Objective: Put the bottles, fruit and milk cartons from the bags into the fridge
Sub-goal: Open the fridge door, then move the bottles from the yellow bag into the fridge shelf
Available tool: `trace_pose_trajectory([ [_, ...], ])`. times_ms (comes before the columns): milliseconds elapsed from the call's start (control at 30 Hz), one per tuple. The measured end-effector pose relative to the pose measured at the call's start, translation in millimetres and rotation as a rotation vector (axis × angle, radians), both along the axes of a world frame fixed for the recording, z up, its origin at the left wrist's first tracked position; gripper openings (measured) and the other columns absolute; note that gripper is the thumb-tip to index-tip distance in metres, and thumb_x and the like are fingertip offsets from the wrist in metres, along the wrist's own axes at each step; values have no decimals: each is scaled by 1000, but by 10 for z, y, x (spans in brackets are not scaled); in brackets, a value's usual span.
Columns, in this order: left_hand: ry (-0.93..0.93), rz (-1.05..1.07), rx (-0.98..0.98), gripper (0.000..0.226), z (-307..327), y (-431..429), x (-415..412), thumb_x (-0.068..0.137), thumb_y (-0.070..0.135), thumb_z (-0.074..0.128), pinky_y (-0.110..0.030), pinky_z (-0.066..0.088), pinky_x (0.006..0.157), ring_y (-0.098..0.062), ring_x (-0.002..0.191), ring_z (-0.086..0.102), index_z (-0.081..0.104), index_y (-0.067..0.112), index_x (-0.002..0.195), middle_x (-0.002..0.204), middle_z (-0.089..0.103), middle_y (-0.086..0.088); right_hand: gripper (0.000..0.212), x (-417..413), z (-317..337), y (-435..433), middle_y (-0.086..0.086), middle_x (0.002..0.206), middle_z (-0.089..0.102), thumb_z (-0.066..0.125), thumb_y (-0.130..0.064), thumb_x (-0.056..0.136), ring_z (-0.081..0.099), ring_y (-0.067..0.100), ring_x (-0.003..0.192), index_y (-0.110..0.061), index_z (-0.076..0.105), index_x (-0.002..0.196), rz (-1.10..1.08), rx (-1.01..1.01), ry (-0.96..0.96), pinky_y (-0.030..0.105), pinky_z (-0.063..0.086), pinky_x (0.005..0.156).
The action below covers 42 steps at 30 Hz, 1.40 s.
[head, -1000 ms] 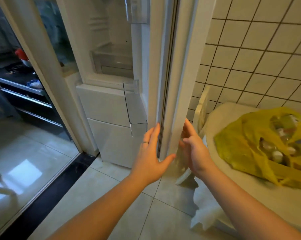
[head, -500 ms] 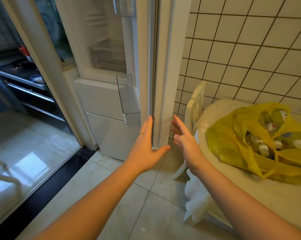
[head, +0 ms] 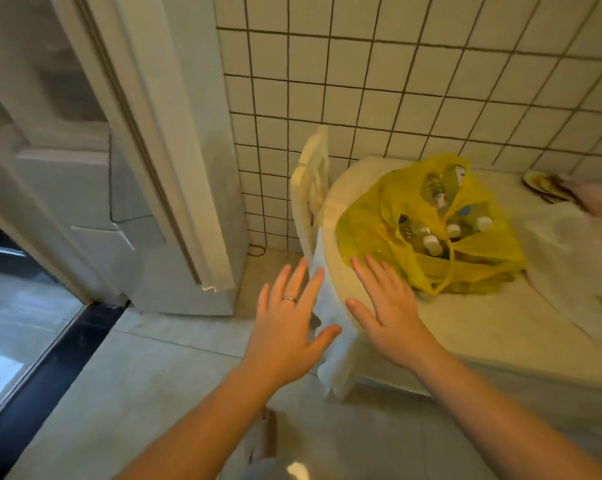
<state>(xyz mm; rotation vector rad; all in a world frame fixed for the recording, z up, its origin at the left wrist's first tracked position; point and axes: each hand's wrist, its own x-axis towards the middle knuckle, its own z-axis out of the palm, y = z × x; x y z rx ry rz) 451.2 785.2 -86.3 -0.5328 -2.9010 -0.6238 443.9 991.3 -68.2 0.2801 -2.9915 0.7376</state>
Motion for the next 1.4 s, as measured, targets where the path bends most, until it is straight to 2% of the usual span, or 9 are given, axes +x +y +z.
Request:
trace_pose_trajectory([
  [167, -32, -122, -53, 83, -213, 484, -329, 87, 80, 22, -48, -1, 120, -21, 154, -12, -7, 43, 156, 166, -17, 9, 74, 78, -53, 625, -11, 166, -1, 10, -72, 86, -3, 16, 153, -45, 5, 155, -159, 111, -41, 48, 7, 122],
  [467, -152, -276, -28, 77, -349, 1599, -1289, 89, 61, 56, -49, 17, 120, -28, 153, 5, 26, 34, 155, 168, 2, 1, 81, -401, -107, 1633, -12, 165, 15, 17, -74, 82, 11, 17, 152, -41, 14, 156, -350, 141, -137, 44, 16, 119],
  [633, -53, -347, -59, 69, -294, 2159, -2009, 88, 48, 66, -56, 21, 118, -31, 152, 15, 39, 29, 149, 165, 20, -3, 78, -966, -76, 2073, -10, 165, 12, 54, -51, 93, 7, 20, 153, -41, 9, 156, -324, 264, -191, 45, 13, 119],
  [733, 47, -366, -87, 62, -270, 2465, -2353, 83, 40, 73, -63, 26, 114, -33, 148, 28, 52, 24, 138, 157, 39, -6, 79, -1321, -74, 2262, -8, 164, 15, 62, -42, 91, 9, 24, 153, -40, 16, 155, -309, 330, -148, 48, 14, 119],
  [867, 19, -399, -231, 65, -323, 2735, -2664, 84, 40, 72, -64, 18, 116, -32, 151, 20, 47, 29, 142, 159, 35, -2, 82, -1693, -98, 2428, -5, 159, 25, 71, -36, 83, 17, 29, 149, -42, 26, 151, -244, 472, -85, 50, 23, 116],
  [967, 5, -379, -285, 61, -341, 2810, -2783, 78, 45, 76, -65, 19, 113, -33, 145, 31, 52, 38, 134, 150, 46, 0, 84, -1861, -128, 2455, 0, 160, 24, 71, -28, 78, 17, 30, 150, -43, 31, 149, -203, 520, -32, 52, 24, 116],
  [1067, 51, -338, -263, 50, -309, 2810, -2885, 72, 37, 78, -62, 29, 107, -32, 123, 49, 62, 43, 120, 125, 61, 0, 77, -2047, -122, 2476, 2, 160, 29, 73, -26, 77, 22, 31, 149, -42, 39, 145, -211, 529, 34, 55, 23, 116],
  [1200, 186, -308, -108, 15, -300, 2639, -2986, 79, 35, 72, -52, 42, 93, -33, 100, 56, 72, 36, 95, 100, 66, 1, 62, -2244, -128, 2524, 1, 156, 36, 72, -31, 81, 24, 31, 148, -39, 50, 139, -158, 546, 27, 56, 19, 118],
  [1400, 188, -97, 37, 18, -189, 2157, -3126, 75, 20, 55, -49, 33, 97, -29, 107, 52, 70, 31, 75, 98, 66, 8, 39, -2440, -180, 2604, 2, 139, 55, 75, -27, 77, 44, 30, 135, -33, 67, 115, -105, 568, 186, 59, 28, 112],
])
